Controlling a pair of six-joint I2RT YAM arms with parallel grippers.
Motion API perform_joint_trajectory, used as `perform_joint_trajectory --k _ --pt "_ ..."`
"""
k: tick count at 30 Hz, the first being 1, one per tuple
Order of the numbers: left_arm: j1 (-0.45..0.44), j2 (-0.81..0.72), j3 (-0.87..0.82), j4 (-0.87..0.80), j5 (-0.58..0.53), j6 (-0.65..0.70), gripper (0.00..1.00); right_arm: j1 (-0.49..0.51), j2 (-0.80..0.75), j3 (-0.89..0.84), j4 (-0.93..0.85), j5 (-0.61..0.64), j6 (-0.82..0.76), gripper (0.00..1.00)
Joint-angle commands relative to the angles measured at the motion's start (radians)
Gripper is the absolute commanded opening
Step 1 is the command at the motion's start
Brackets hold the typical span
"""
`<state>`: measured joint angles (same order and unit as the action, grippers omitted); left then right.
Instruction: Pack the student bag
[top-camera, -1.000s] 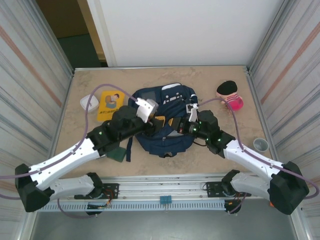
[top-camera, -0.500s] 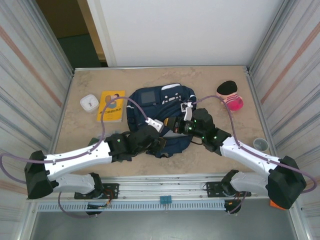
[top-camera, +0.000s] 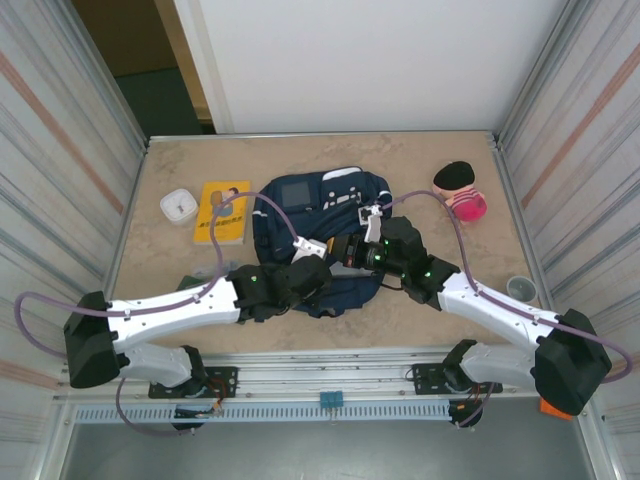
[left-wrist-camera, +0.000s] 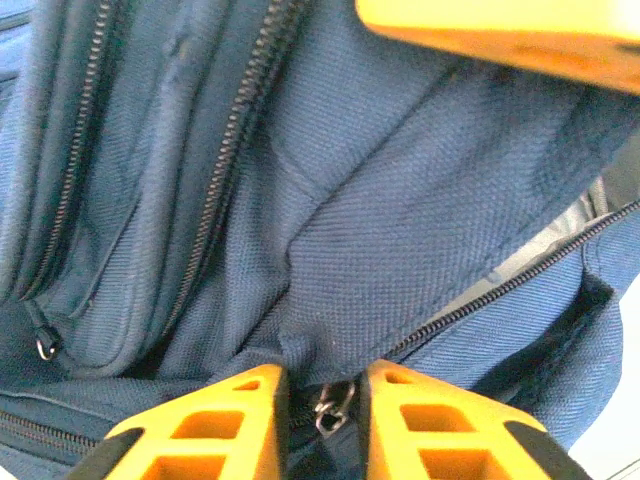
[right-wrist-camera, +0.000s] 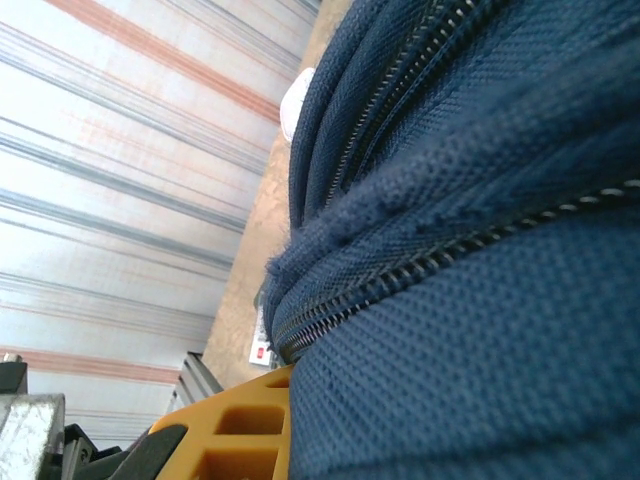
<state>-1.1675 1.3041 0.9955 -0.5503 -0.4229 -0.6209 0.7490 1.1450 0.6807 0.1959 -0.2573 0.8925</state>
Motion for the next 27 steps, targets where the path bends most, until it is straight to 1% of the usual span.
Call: perform_joint_trajectory --k 1,3,5,7,10,13,19,22,27 --pt "-0.004 -0.017 0.004 -0.064 -0.049 -0.023 0.11 0.004 -0.019 0.077 0.036 0.021 -0.053 0.0" --pt "0.0 -0.044 -0.02 -0.006 0.007 0.005 0.04 0.003 -0.019 0.079 0.011 0.027 -0.072 0.0" --pt "0.017 -0.07 -0.051 0.07 0.099 0.02 0.0 0.002 -0.014 0.077 -0.006 0.022 -0.092 0.0" --pt "0.058 -0.094 -0.079 0.119 0.226 0.004 0.0 0.0 -0.01 0.074 -0.011 0.001 -0.116 0.0" --pt "0.118 -0.123 -0.112 0.149 0.356 -0.011 0.0 -0.005 -0.011 0.069 -0.019 -0.032 -0.15 0.0" --pt "0.171 -0.148 -0.136 0.17 0.478 0.003 0.0 -0.018 -0.019 0.067 -0.036 -0.069 -0.189 0.0" --pt "0.242 -0.151 -0.144 0.157 0.644 0.061 0.0 -0.074 -0.036 0.064 -0.067 -0.156 -0.246 0.0" --pt "0.25 -0.141 -0.147 0.173 0.719 0.087 0.0 -0.102 -0.037 0.063 -0.074 -0.211 -0.263 0.0" --pt "0.249 -0.106 -0.155 0.164 0.76 0.116 0.08 -0.096 -0.036 0.071 -0.079 -0.259 -0.264 0.0"
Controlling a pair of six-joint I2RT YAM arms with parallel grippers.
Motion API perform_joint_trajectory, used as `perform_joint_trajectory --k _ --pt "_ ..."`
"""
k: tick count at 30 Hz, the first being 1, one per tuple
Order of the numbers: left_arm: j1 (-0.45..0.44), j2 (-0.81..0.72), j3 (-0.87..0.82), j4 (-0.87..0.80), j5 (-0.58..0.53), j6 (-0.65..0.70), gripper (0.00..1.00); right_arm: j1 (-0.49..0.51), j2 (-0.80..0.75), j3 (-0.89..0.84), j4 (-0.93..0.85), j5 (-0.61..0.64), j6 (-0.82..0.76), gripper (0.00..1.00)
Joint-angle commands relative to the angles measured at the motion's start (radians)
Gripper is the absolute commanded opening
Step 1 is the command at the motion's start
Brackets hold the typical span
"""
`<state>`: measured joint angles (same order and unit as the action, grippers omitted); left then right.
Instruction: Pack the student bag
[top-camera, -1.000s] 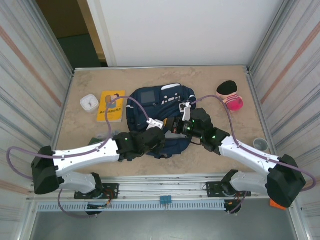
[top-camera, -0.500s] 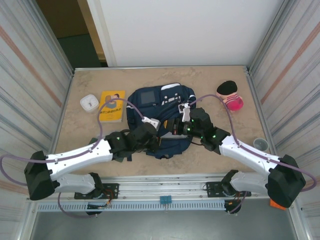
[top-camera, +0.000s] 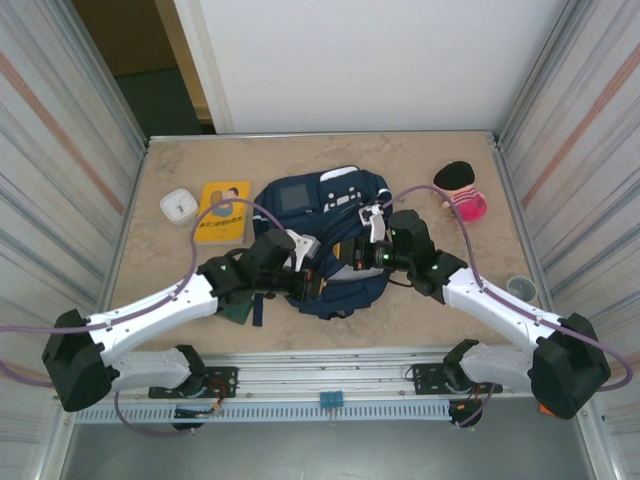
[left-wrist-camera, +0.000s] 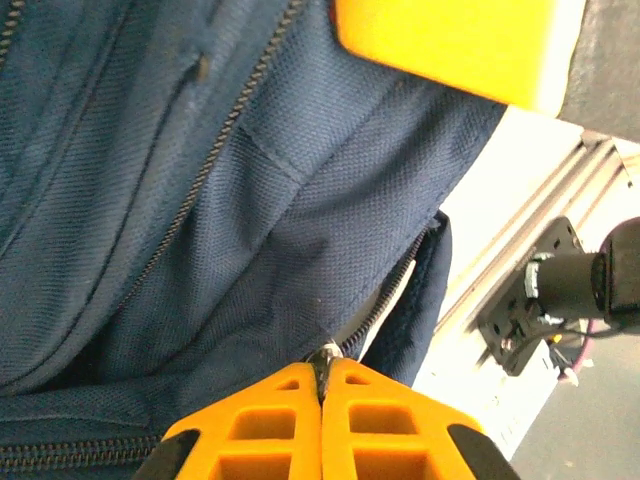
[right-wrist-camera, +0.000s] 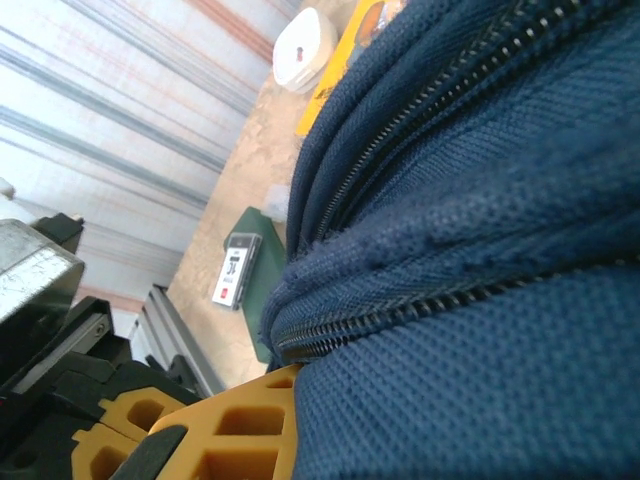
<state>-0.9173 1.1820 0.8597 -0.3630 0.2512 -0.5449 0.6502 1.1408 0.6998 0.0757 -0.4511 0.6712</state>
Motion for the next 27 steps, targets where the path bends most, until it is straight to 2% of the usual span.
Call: perform_joint_trajectory --k 1,5,11,15,17,19,23,27 --pt "-0.004 0.024 -0.018 -0.029 0.083 0.049 0.08 0.007 -0.033 0.052 0.042 -0.067 -0.04 0.0" --pt "-0.012 0.042 -0.045 -0.03 0.064 0.07 0.11 0.027 -0.034 0.057 0.038 -0.062 -0.037 0.0" --pt "-0.038 0.039 -0.059 -0.043 0.008 0.072 0.23 0.046 -0.038 0.064 0.033 -0.043 -0.03 0.0" --pt "-0.071 0.043 -0.059 -0.042 -0.027 0.072 0.25 0.052 -0.038 0.066 0.035 -0.037 -0.027 0.0" --pt "-0.079 0.047 -0.057 -0.054 -0.055 0.07 0.21 0.052 -0.039 0.067 0.032 -0.035 -0.025 0.0" --pt "-0.079 0.046 -0.057 -0.078 -0.097 0.058 0.13 0.051 -0.044 0.069 0.02 -0.033 -0.03 0.0" --pt "-0.07 0.012 -0.06 -0.151 -0.228 0.031 0.0 0.035 -0.073 0.073 -0.028 -0.033 -0.055 0.0" --pt "-0.039 -0.061 -0.095 -0.18 -0.288 0.009 0.0 -0.016 -0.113 0.072 -0.078 -0.065 -0.078 0.0"
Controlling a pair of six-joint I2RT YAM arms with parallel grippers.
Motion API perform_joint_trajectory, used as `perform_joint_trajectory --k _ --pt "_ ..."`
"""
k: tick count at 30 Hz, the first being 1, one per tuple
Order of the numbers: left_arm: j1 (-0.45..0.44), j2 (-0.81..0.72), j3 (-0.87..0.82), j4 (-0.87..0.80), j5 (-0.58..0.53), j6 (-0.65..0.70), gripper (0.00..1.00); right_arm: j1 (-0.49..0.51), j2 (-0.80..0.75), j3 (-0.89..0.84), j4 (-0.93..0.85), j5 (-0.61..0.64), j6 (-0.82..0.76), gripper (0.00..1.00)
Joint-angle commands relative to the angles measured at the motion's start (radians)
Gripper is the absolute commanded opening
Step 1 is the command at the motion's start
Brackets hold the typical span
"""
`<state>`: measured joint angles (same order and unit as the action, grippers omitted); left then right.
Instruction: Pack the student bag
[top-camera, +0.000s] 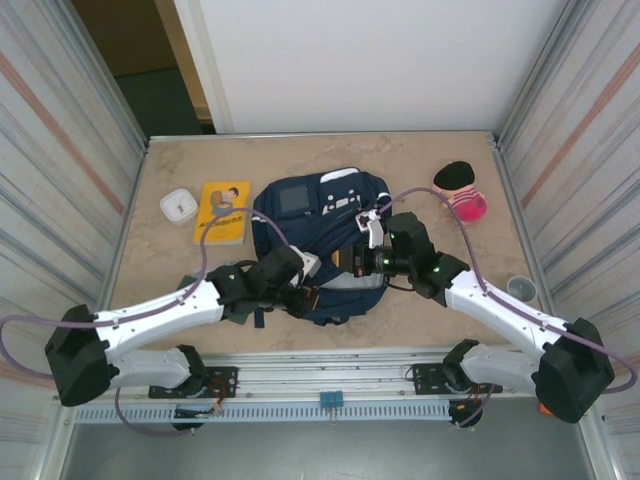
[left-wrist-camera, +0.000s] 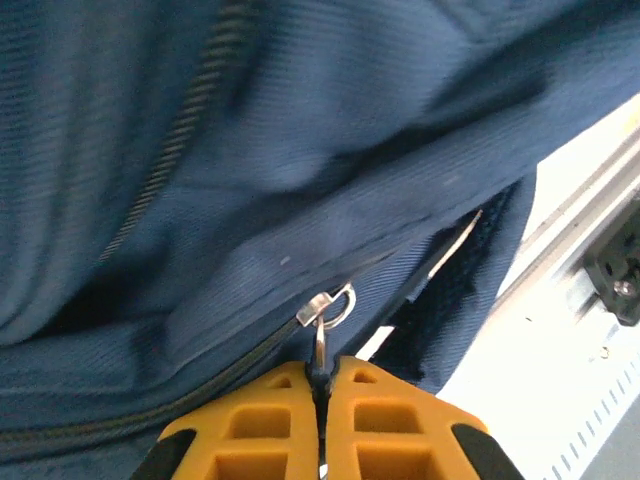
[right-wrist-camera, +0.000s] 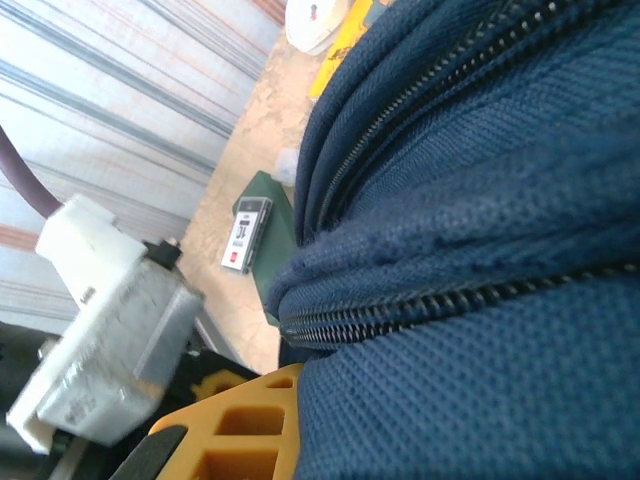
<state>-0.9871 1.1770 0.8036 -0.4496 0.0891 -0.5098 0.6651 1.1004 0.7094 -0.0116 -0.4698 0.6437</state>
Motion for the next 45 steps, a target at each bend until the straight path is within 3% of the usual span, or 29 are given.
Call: perform_joint_trajectory --k 1,6,9,10,15,21,24,28,30,36,45 --pt "0.041 -0.077 -0.052 -0.094 -0.13 -0.028 0.0 -0.053 -0.084 0.06 -0.002 -0.061 -0.054 0.0" --pt "0.065 -0.15 -0.097 -0.073 -0.132 -0.015 0.0 -0.163 -0.096 0.061 -0.043 -0.176 -0.055 0.0" --pt "0.065 -0.16 -0.109 0.024 -0.031 0.039 0.0 -0.174 -0.084 0.054 -0.019 -0.19 -0.013 0.0" --pt "0.065 -0.155 -0.107 0.058 0.0 0.041 0.0 -0.172 -0.082 0.039 0.013 -0.18 0.029 0.05" --pt "0.048 -0.104 -0.082 0.181 0.095 0.055 0.0 -0.098 -0.095 -0.088 0.216 -0.012 0.269 0.5" --pt "0.033 -0.079 -0.058 0.236 0.125 0.061 0.0 0.067 -0.138 -0.169 0.197 0.288 0.353 0.57" --pt "0.031 -0.082 -0.067 0.238 0.111 0.057 0.0 0.085 -0.16 -0.207 0.194 0.354 0.377 0.54" --pt "0.031 -0.087 -0.077 0.182 0.014 0.038 0.0 0.05 -0.199 -0.175 0.092 0.332 0.314 0.13" --pt "0.035 -0.087 -0.078 0.137 -0.048 0.039 0.0 -0.007 -0.22 -0.137 0.051 0.246 0.264 0.02" --pt "0.104 -0.105 -0.102 0.114 -0.132 0.025 0.0 -0.202 -0.188 0.066 -0.117 -0.111 0.094 0.0" --pt "0.292 -0.095 -0.156 0.206 -0.232 0.045 0.0 -0.279 -0.041 0.3 -0.213 -0.441 -0.017 0.0"
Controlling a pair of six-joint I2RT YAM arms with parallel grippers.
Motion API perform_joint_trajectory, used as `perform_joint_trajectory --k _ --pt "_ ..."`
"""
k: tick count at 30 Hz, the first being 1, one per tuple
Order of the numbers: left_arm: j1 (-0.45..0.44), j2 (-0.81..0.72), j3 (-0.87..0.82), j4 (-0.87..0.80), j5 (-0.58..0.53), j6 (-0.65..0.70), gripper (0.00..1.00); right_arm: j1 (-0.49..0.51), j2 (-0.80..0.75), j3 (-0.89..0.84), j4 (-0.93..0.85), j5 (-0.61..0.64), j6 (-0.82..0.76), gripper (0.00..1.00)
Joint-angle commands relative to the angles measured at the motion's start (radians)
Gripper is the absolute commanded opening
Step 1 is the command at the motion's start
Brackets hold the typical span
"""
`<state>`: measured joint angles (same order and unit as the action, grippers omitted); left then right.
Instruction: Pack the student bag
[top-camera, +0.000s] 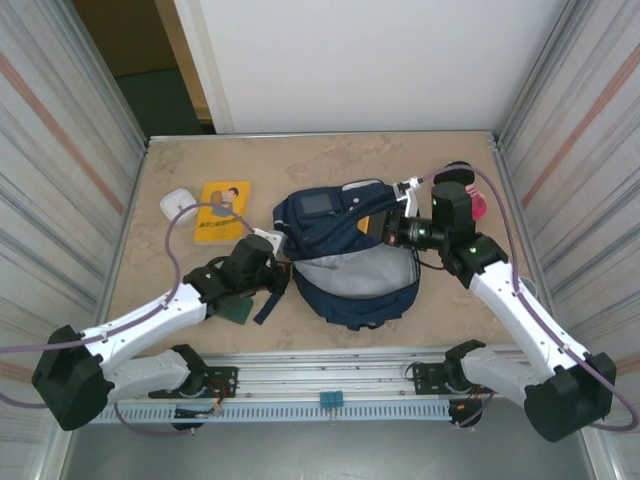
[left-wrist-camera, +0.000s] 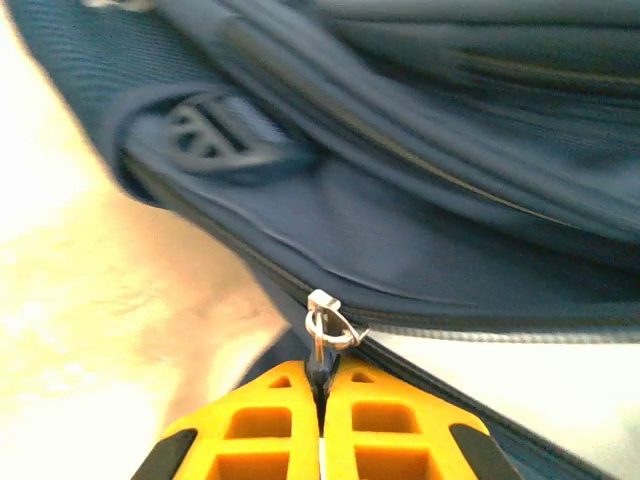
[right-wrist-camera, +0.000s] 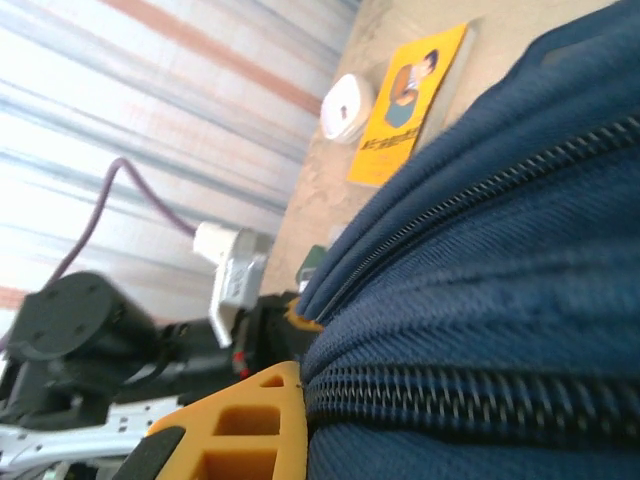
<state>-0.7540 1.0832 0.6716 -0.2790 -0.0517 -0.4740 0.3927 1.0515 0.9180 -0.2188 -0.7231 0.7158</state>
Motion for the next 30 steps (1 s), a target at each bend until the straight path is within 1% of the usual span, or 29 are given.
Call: perform_joint_trajectory --k 1,5,8,10,13,15,16,18,20,22,24,25,28,30 --pt "0.082 0.006 -0.031 0.05 -0.098 0.012 0.0 -0.01 0.012 0.113 -0.018 -0.203 -0.099 0.0" --pt "0.176 0.057 -0.056 0.162 -0.121 0.037 0.0 -0.039 0.029 0.185 -0.034 -0.279 -0.111 0.0" --pt "0.235 0.104 -0.046 0.217 -0.139 0.047 0.0 -0.05 0.04 0.218 -0.039 -0.301 -0.111 0.0" --pt "0.267 0.132 -0.033 0.231 -0.134 0.048 0.0 -0.051 0.042 0.225 -0.032 -0.294 -0.102 0.0" --pt "0.285 0.142 -0.006 0.224 -0.117 0.057 0.11 -0.051 0.038 0.203 0.01 -0.251 -0.067 0.0" --pt "0.289 0.127 0.004 0.218 -0.097 0.058 0.2 -0.05 0.03 0.164 0.057 -0.19 -0.032 0.0" --pt "0.288 0.116 0.011 0.209 -0.077 0.051 0.27 -0.049 0.025 0.144 0.084 -0.149 -0.014 0.0" --pt "0.287 0.085 0.022 0.182 -0.023 0.028 0.41 -0.036 0.009 0.096 0.129 -0.042 0.017 0.0" --pt "0.286 0.048 0.029 0.156 0.025 0.005 0.49 -0.015 -0.005 0.042 0.171 0.07 0.025 0.0" --pt "0.284 0.003 0.026 0.141 0.061 -0.03 0.53 0.01 -0.011 -0.022 0.237 0.177 0.035 0.0" --pt "0.276 -0.028 0.019 0.138 0.084 -0.069 0.54 0.033 -0.008 -0.087 0.313 0.26 0.052 0.0" --pt "0.265 -0.038 0.016 0.142 0.091 -0.095 0.55 0.049 -0.001 -0.133 0.379 0.295 0.074 0.0" --pt "0.227 -0.037 0.017 0.138 0.107 -0.136 0.55 0.08 0.027 -0.215 0.486 0.36 0.117 0.0" --pt "0.198 -0.03 0.013 0.142 0.088 -0.142 0.56 0.105 0.049 -0.234 0.497 0.417 0.114 0.0"
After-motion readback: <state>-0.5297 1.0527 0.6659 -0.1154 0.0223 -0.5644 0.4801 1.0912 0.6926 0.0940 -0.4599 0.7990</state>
